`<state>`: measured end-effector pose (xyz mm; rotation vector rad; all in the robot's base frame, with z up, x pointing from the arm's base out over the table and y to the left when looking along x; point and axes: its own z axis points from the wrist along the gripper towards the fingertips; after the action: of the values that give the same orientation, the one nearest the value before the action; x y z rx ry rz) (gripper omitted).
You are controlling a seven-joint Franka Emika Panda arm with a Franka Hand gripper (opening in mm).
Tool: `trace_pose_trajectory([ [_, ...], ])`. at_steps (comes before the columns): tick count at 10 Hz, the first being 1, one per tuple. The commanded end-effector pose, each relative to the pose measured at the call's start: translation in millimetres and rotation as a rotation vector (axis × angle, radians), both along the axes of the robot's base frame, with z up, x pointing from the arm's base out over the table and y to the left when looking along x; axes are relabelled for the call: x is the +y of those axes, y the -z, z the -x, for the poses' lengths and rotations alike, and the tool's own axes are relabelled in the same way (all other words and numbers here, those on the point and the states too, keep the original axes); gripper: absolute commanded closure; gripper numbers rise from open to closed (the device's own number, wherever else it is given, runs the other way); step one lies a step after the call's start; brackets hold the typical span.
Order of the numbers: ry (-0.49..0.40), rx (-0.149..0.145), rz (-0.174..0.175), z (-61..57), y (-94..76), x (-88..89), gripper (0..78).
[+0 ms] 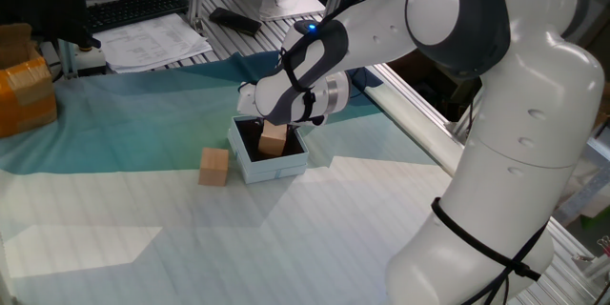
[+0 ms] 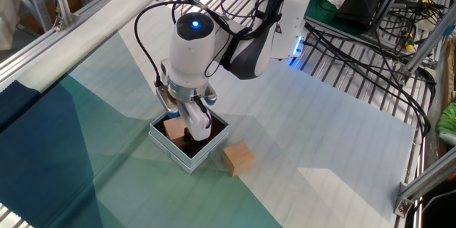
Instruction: Take everything out of the gift box
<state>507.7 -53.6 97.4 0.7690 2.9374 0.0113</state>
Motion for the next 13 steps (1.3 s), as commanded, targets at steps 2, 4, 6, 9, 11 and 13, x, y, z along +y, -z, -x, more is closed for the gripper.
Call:
trace_pose_trajectory([
  [2, 0.008, 0.008, 0.008, 3.3, -23.6, 1.7, 76.3],
  [4, 0.01, 0.009, 0.008, 5.9, -27.7, 8.3, 76.3],
  [6, 0.005, 0.01, 0.012, 9.7, -35.9, 15.0, 76.3],
  [9, -0.052, 0.013, 0.014, 15.2, -48.2, 21.3, 76.3],
  [11, -0.069, 0.014, 0.016, 20.8, -55.4, 31.6, 76.3],
  [13, -0.068, 0.017, 0.02, 24.9, -64.3, 40.4, 76.3],
])
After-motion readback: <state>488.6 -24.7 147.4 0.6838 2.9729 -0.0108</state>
